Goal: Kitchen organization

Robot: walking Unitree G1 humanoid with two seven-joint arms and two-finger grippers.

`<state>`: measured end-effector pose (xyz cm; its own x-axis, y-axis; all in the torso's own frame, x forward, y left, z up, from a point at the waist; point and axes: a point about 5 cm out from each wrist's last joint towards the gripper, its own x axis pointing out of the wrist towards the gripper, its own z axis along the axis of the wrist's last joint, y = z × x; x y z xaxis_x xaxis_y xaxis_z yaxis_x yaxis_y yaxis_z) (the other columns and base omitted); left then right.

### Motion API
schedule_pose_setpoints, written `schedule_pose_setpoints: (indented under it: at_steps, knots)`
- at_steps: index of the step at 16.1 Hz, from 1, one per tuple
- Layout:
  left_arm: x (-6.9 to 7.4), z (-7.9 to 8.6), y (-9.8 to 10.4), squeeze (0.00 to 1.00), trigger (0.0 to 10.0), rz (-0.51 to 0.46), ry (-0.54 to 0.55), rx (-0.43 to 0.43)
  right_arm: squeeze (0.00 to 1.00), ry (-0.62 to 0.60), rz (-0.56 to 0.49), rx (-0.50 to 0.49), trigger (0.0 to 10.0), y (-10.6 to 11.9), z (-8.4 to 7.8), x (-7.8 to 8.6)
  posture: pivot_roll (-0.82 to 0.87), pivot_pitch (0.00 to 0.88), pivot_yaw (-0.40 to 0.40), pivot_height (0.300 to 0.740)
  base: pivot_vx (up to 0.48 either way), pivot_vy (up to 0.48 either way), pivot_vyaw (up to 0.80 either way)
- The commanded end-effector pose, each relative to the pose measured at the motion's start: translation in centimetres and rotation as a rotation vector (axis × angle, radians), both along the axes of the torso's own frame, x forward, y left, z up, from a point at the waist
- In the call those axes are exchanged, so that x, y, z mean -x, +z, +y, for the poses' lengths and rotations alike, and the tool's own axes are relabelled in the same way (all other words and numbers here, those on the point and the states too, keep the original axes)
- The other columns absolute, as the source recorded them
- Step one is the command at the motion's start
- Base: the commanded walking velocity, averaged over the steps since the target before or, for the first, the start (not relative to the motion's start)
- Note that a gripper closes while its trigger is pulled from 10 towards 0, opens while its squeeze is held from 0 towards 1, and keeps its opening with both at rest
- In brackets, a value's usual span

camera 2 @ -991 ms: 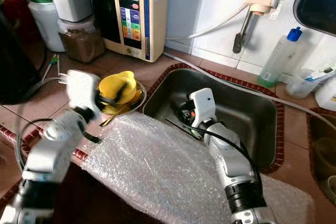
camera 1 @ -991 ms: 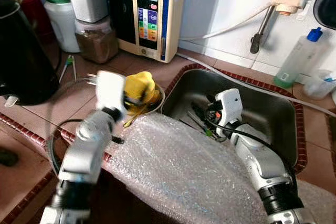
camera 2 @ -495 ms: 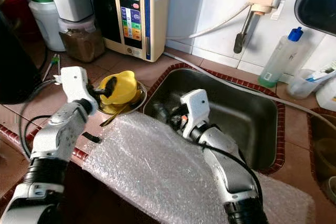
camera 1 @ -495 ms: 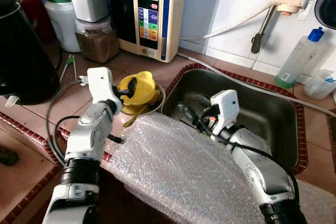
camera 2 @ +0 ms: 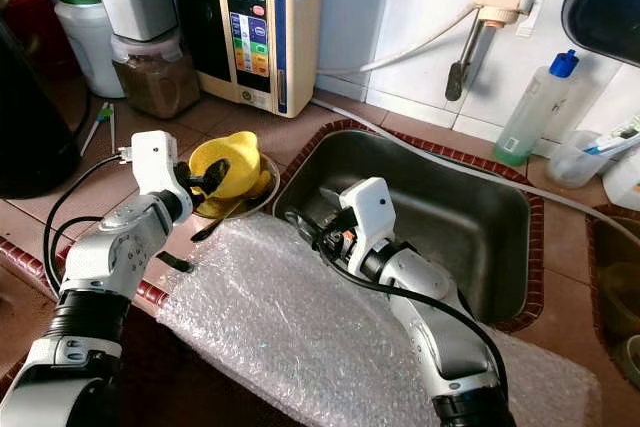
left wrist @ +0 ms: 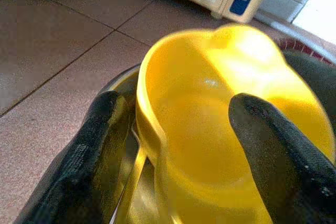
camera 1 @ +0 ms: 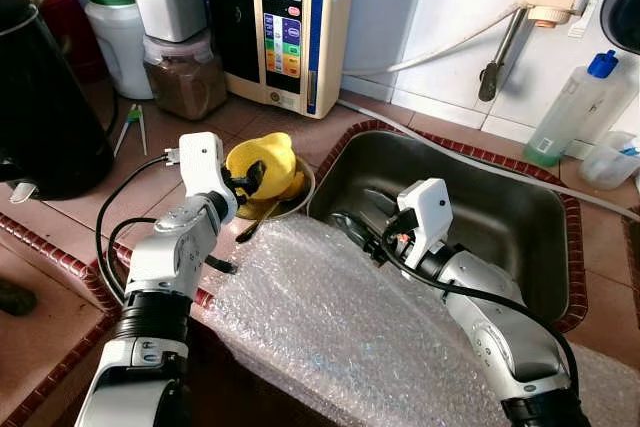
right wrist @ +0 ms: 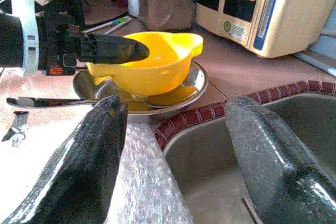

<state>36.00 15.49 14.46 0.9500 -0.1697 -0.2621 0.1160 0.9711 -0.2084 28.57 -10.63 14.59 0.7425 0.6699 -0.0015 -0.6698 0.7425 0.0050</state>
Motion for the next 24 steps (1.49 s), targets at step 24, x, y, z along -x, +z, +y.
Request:
schedule_pose_setpoints:
  at_steps: [24]
  knots:
    - [-0.2, -0.4, 4.3, 0.00, 0.0, -0.383, 0.038, -0.087, 0.00, 0.031, -0.022, -0.065, 10.0, 1.9, 0.6, -1.0, -0.02, 0.000, -0.037, 0.740, 0.000, 0.000, 0.00]
